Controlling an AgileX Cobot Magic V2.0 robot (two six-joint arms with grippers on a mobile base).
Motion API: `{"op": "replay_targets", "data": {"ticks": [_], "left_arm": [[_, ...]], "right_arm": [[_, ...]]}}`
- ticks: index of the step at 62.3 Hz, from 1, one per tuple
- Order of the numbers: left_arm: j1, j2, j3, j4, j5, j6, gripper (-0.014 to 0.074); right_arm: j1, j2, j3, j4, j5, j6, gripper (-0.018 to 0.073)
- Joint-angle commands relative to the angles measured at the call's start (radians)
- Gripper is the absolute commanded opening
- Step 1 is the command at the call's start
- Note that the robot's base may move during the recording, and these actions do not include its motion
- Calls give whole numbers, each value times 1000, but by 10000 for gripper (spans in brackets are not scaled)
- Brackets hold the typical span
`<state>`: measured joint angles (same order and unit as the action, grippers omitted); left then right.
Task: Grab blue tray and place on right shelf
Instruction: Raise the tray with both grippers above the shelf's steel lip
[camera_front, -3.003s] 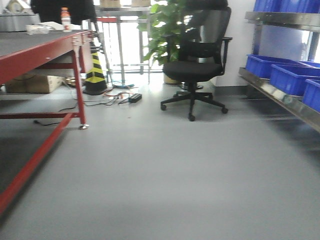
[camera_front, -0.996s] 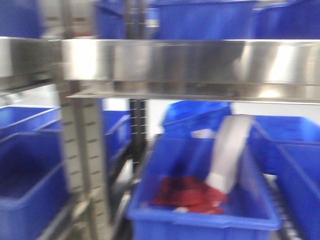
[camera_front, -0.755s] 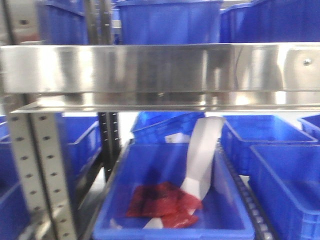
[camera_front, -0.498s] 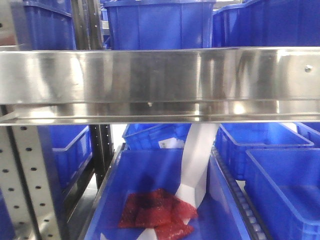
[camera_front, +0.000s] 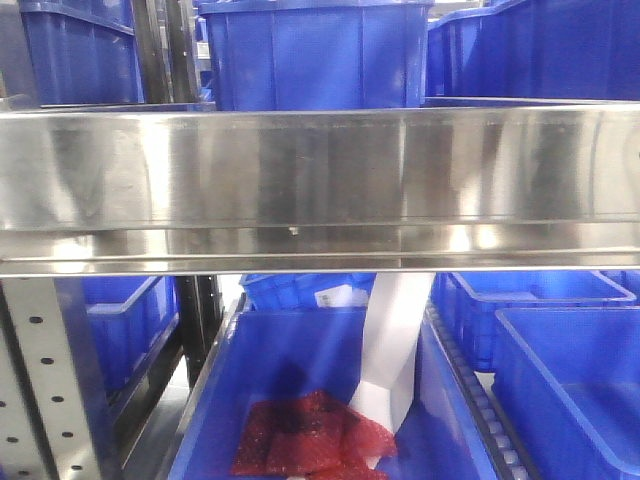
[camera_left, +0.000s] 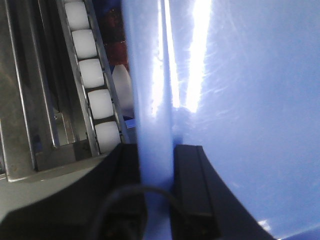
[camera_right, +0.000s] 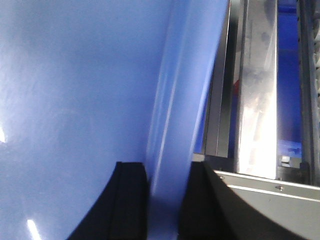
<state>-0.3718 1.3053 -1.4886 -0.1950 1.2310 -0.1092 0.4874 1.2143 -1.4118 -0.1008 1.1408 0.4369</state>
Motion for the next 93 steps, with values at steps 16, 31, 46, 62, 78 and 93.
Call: {"op": "replay_targets", "data": {"ticks": [16,31,46,62,78,93], "left_arm": [[-3,-29,-32,52,57,33,-48],[-3,-29,-32,52,57,33,-48],[-3,-29,-32,52,56,33,-48],[-3,-29,-32,52,56,33,-48],[1,32,-68,52,42,38,-48],[5,223,-230,27,-9,29,-48]], "right_arm": [[-6,-27,-30,-89,-33,-30,55],[-6,-27,-30,-89,-33,-30,55],[-6,-27,-30,-89,-33,-30,55],[-6,-27,-30,-89,-40,-30,55],[-20,4,-55,-88,-74,-39,56],[-102,150,-169,-86,-69,-92,56]]}}
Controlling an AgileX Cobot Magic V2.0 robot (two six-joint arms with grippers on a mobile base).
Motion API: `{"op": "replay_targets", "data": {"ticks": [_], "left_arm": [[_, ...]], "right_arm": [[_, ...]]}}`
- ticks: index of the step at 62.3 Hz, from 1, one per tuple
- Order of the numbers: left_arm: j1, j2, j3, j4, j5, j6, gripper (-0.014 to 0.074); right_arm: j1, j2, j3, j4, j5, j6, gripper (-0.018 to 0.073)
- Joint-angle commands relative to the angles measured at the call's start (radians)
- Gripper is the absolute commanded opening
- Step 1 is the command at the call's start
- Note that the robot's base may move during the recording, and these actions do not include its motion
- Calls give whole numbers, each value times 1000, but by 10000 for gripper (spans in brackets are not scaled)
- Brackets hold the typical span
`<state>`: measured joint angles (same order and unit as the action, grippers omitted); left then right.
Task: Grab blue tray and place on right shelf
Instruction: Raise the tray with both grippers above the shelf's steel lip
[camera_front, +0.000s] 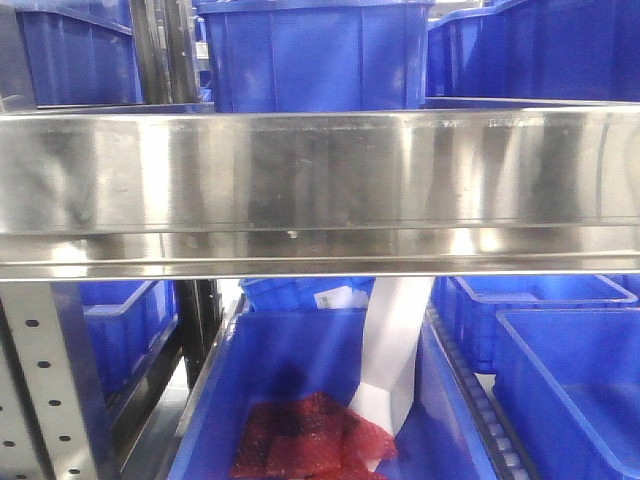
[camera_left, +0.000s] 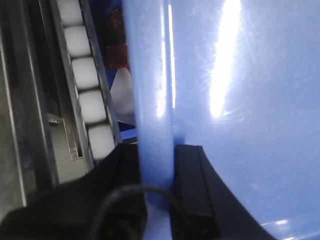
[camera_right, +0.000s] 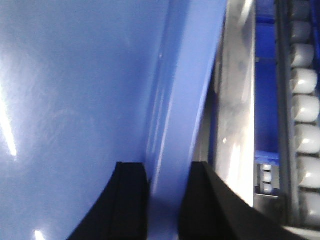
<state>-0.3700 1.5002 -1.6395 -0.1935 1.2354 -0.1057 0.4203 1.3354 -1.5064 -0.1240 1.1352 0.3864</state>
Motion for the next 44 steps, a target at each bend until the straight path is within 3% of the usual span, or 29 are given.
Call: {"op": "replay_targets", "data": {"ticks": [1,10,37,41,44], "left_arm": [[5,38,-86,25,-22,23,-48],[30,116,-129,25,-70,-14,-48],[78,264,-129,20,-141,-24,-47],[88,271,-129,0,-139,-24,-27],[96,273,-129,-14,-139,-20,12]], "right_arm": [[-44,39,-85,-63,-64,-41,56],[-86,139,-131,-59,-94,-41,56],[-93,326,-134,-53,-168,-41,62],[-93,328,-134,-53,-168,-41,101],[-93,328,-134,-53,-167,-41,180]]}}
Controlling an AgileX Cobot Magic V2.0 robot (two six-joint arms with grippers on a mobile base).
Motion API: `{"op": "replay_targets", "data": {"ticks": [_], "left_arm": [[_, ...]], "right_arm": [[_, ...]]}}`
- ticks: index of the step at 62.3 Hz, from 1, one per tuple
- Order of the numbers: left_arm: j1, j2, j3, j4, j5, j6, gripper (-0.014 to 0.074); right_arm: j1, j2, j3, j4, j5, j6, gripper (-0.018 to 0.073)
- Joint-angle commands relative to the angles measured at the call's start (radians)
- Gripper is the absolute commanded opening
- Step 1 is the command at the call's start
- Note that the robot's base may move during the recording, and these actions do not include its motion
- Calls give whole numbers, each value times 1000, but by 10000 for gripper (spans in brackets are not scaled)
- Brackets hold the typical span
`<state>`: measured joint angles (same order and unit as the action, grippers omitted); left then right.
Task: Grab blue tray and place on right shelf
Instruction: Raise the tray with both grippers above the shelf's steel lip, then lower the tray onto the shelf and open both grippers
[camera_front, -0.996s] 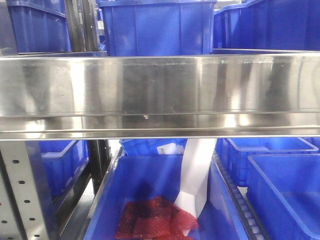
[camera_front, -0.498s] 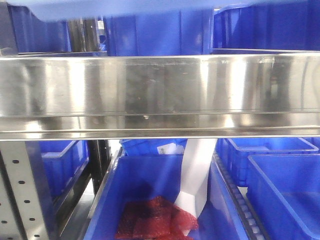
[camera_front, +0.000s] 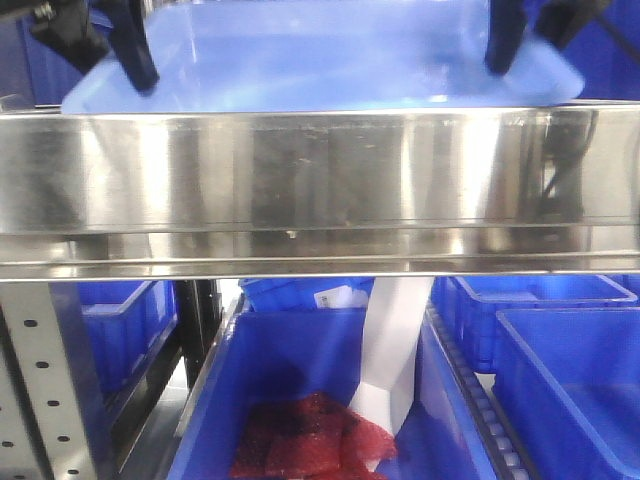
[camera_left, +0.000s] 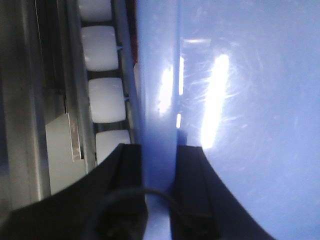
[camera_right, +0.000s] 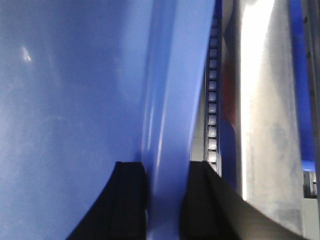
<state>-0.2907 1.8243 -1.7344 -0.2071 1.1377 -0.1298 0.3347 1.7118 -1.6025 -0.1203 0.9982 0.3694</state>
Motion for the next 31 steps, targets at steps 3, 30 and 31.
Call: {"op": "replay_targets", "data": {"ticks": [3,30,31], "left_arm": [[22,-51,-34,-8,-43,7,71],[27,-68,-34,-29,-71,22,558],[24,-72,-34,-31,-71,35,555]], "right_arm": [[-8,-48,-38,-57,-30,-24,274],[-8,-66,-38,-57,-37,-24,631],[-8,-71,-38,-57,-37,-24,629]]}}
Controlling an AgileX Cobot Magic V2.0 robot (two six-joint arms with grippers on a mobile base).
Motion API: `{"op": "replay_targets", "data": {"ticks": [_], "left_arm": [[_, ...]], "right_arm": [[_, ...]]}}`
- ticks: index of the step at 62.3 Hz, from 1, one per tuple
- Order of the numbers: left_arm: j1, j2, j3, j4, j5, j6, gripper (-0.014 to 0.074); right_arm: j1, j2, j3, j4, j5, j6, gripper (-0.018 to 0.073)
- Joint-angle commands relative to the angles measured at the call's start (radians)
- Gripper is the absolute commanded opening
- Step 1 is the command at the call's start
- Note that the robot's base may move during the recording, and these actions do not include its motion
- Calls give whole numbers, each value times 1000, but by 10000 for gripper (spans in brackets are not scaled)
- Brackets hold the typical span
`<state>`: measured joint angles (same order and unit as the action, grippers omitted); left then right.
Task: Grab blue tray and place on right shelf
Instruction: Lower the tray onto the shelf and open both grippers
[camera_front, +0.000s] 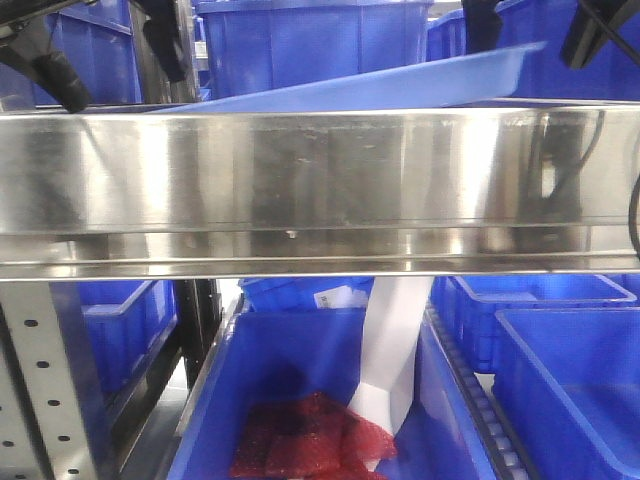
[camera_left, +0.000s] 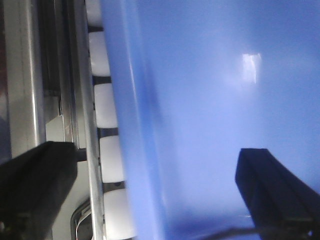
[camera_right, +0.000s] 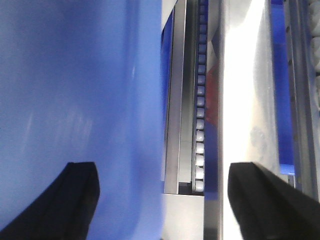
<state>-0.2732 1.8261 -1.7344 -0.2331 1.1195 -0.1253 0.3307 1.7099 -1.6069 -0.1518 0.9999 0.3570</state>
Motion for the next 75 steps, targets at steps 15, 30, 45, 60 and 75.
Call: {"op": "replay_targets", "data": {"ticks": [15,30,45,60,75], "left_arm": [[-44,-217,22,38,-96,60,333],[-97,-498,273,55,-279,60,-36],[-99,-804,590,59,-448,113,-48],[-99,-1123,913,101,-630,113,-48],[-99,-1427,1186,148,-870,139,-48]], "right_arm": [[-3,-196,-32,-25,-31,-12,373],[11,-428,116,-25,-89,-54,51],[16,-716,476,-25,-302,-83,52],[16,-1043,892,-29,-596,-106,52],[16,-1367,1184,-128,-798,-106,52]]}}
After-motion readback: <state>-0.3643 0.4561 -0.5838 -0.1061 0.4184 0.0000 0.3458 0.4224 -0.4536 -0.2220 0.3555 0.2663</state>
